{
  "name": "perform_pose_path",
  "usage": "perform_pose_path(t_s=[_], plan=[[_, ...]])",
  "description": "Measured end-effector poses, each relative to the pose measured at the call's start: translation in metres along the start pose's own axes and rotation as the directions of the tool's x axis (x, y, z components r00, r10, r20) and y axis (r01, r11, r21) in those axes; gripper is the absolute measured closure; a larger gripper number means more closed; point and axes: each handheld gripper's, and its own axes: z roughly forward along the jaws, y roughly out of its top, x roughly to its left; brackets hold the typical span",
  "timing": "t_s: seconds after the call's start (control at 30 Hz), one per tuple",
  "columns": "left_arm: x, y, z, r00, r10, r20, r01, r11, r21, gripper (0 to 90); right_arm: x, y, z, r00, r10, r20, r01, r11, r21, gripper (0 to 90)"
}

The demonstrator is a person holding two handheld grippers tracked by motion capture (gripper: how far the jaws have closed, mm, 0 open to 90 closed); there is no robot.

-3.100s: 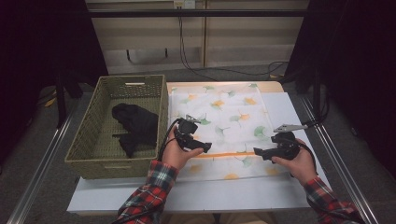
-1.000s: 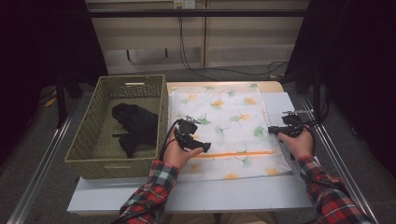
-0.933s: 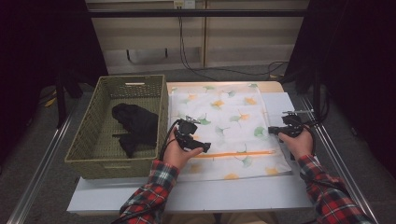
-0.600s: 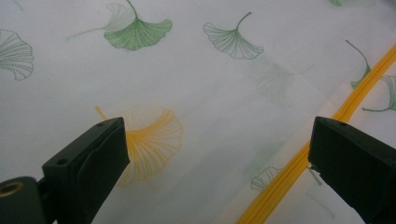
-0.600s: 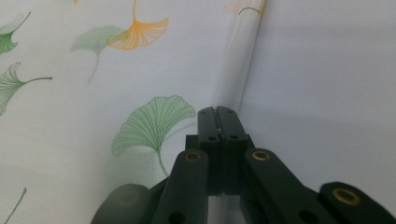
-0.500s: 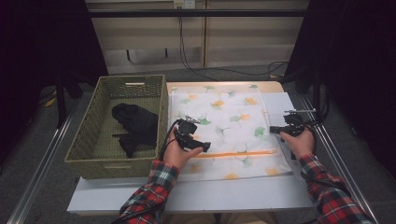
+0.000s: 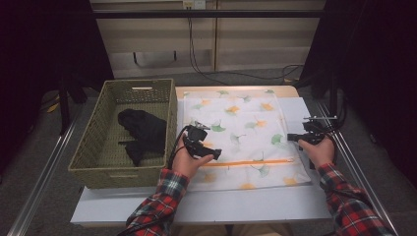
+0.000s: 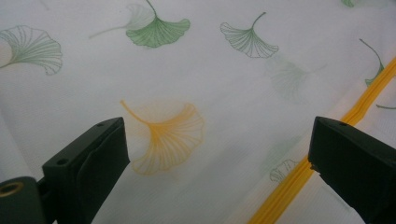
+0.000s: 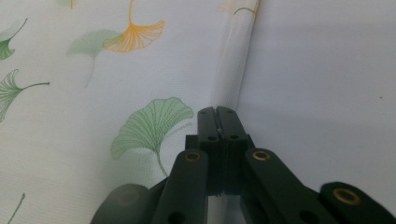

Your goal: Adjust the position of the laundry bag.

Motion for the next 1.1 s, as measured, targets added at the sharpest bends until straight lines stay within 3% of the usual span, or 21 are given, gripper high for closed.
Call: perform_pose_path(t_s=[0.37, 0.93, 1.07, 1.1], plan=[[0.0, 0.001, 0.001, 1.0, -0.002, -0.008, 0.002, 1.0, -0.005, 4.5, -0.008, -0.004, -0.004, 0.9994, 0.034, 0.009, -0.034, 0.999, -0.005, 89.5], [-0.002, 0.002, 0.006, 1.0, -0.006, -0.007, 0.006, 1.0, -0.005, 4.5, -0.021, -0.004, -0.01, 0.9987, 0.036, 0.035, -0.036, 0.999, -0.013, 88.8], [-0.002, 0.003, 0.006, 1.0, 0.001, -0.002, -0.001, 1.0, 0.002, 4.5, -0.022, -0.004, -0.011, 0.9992, 0.028, 0.029, -0.027, 0.999, -0.024, 82.0], [-0.003, 0.003, 0.005, 1.0, -0.002, -0.002, 0.002, 1.0, 0.002, 4.5, -0.022, -0.004, -0.011, 0.9994, 0.031, 0.013, -0.03, 0.999, -0.033, 69.1]])
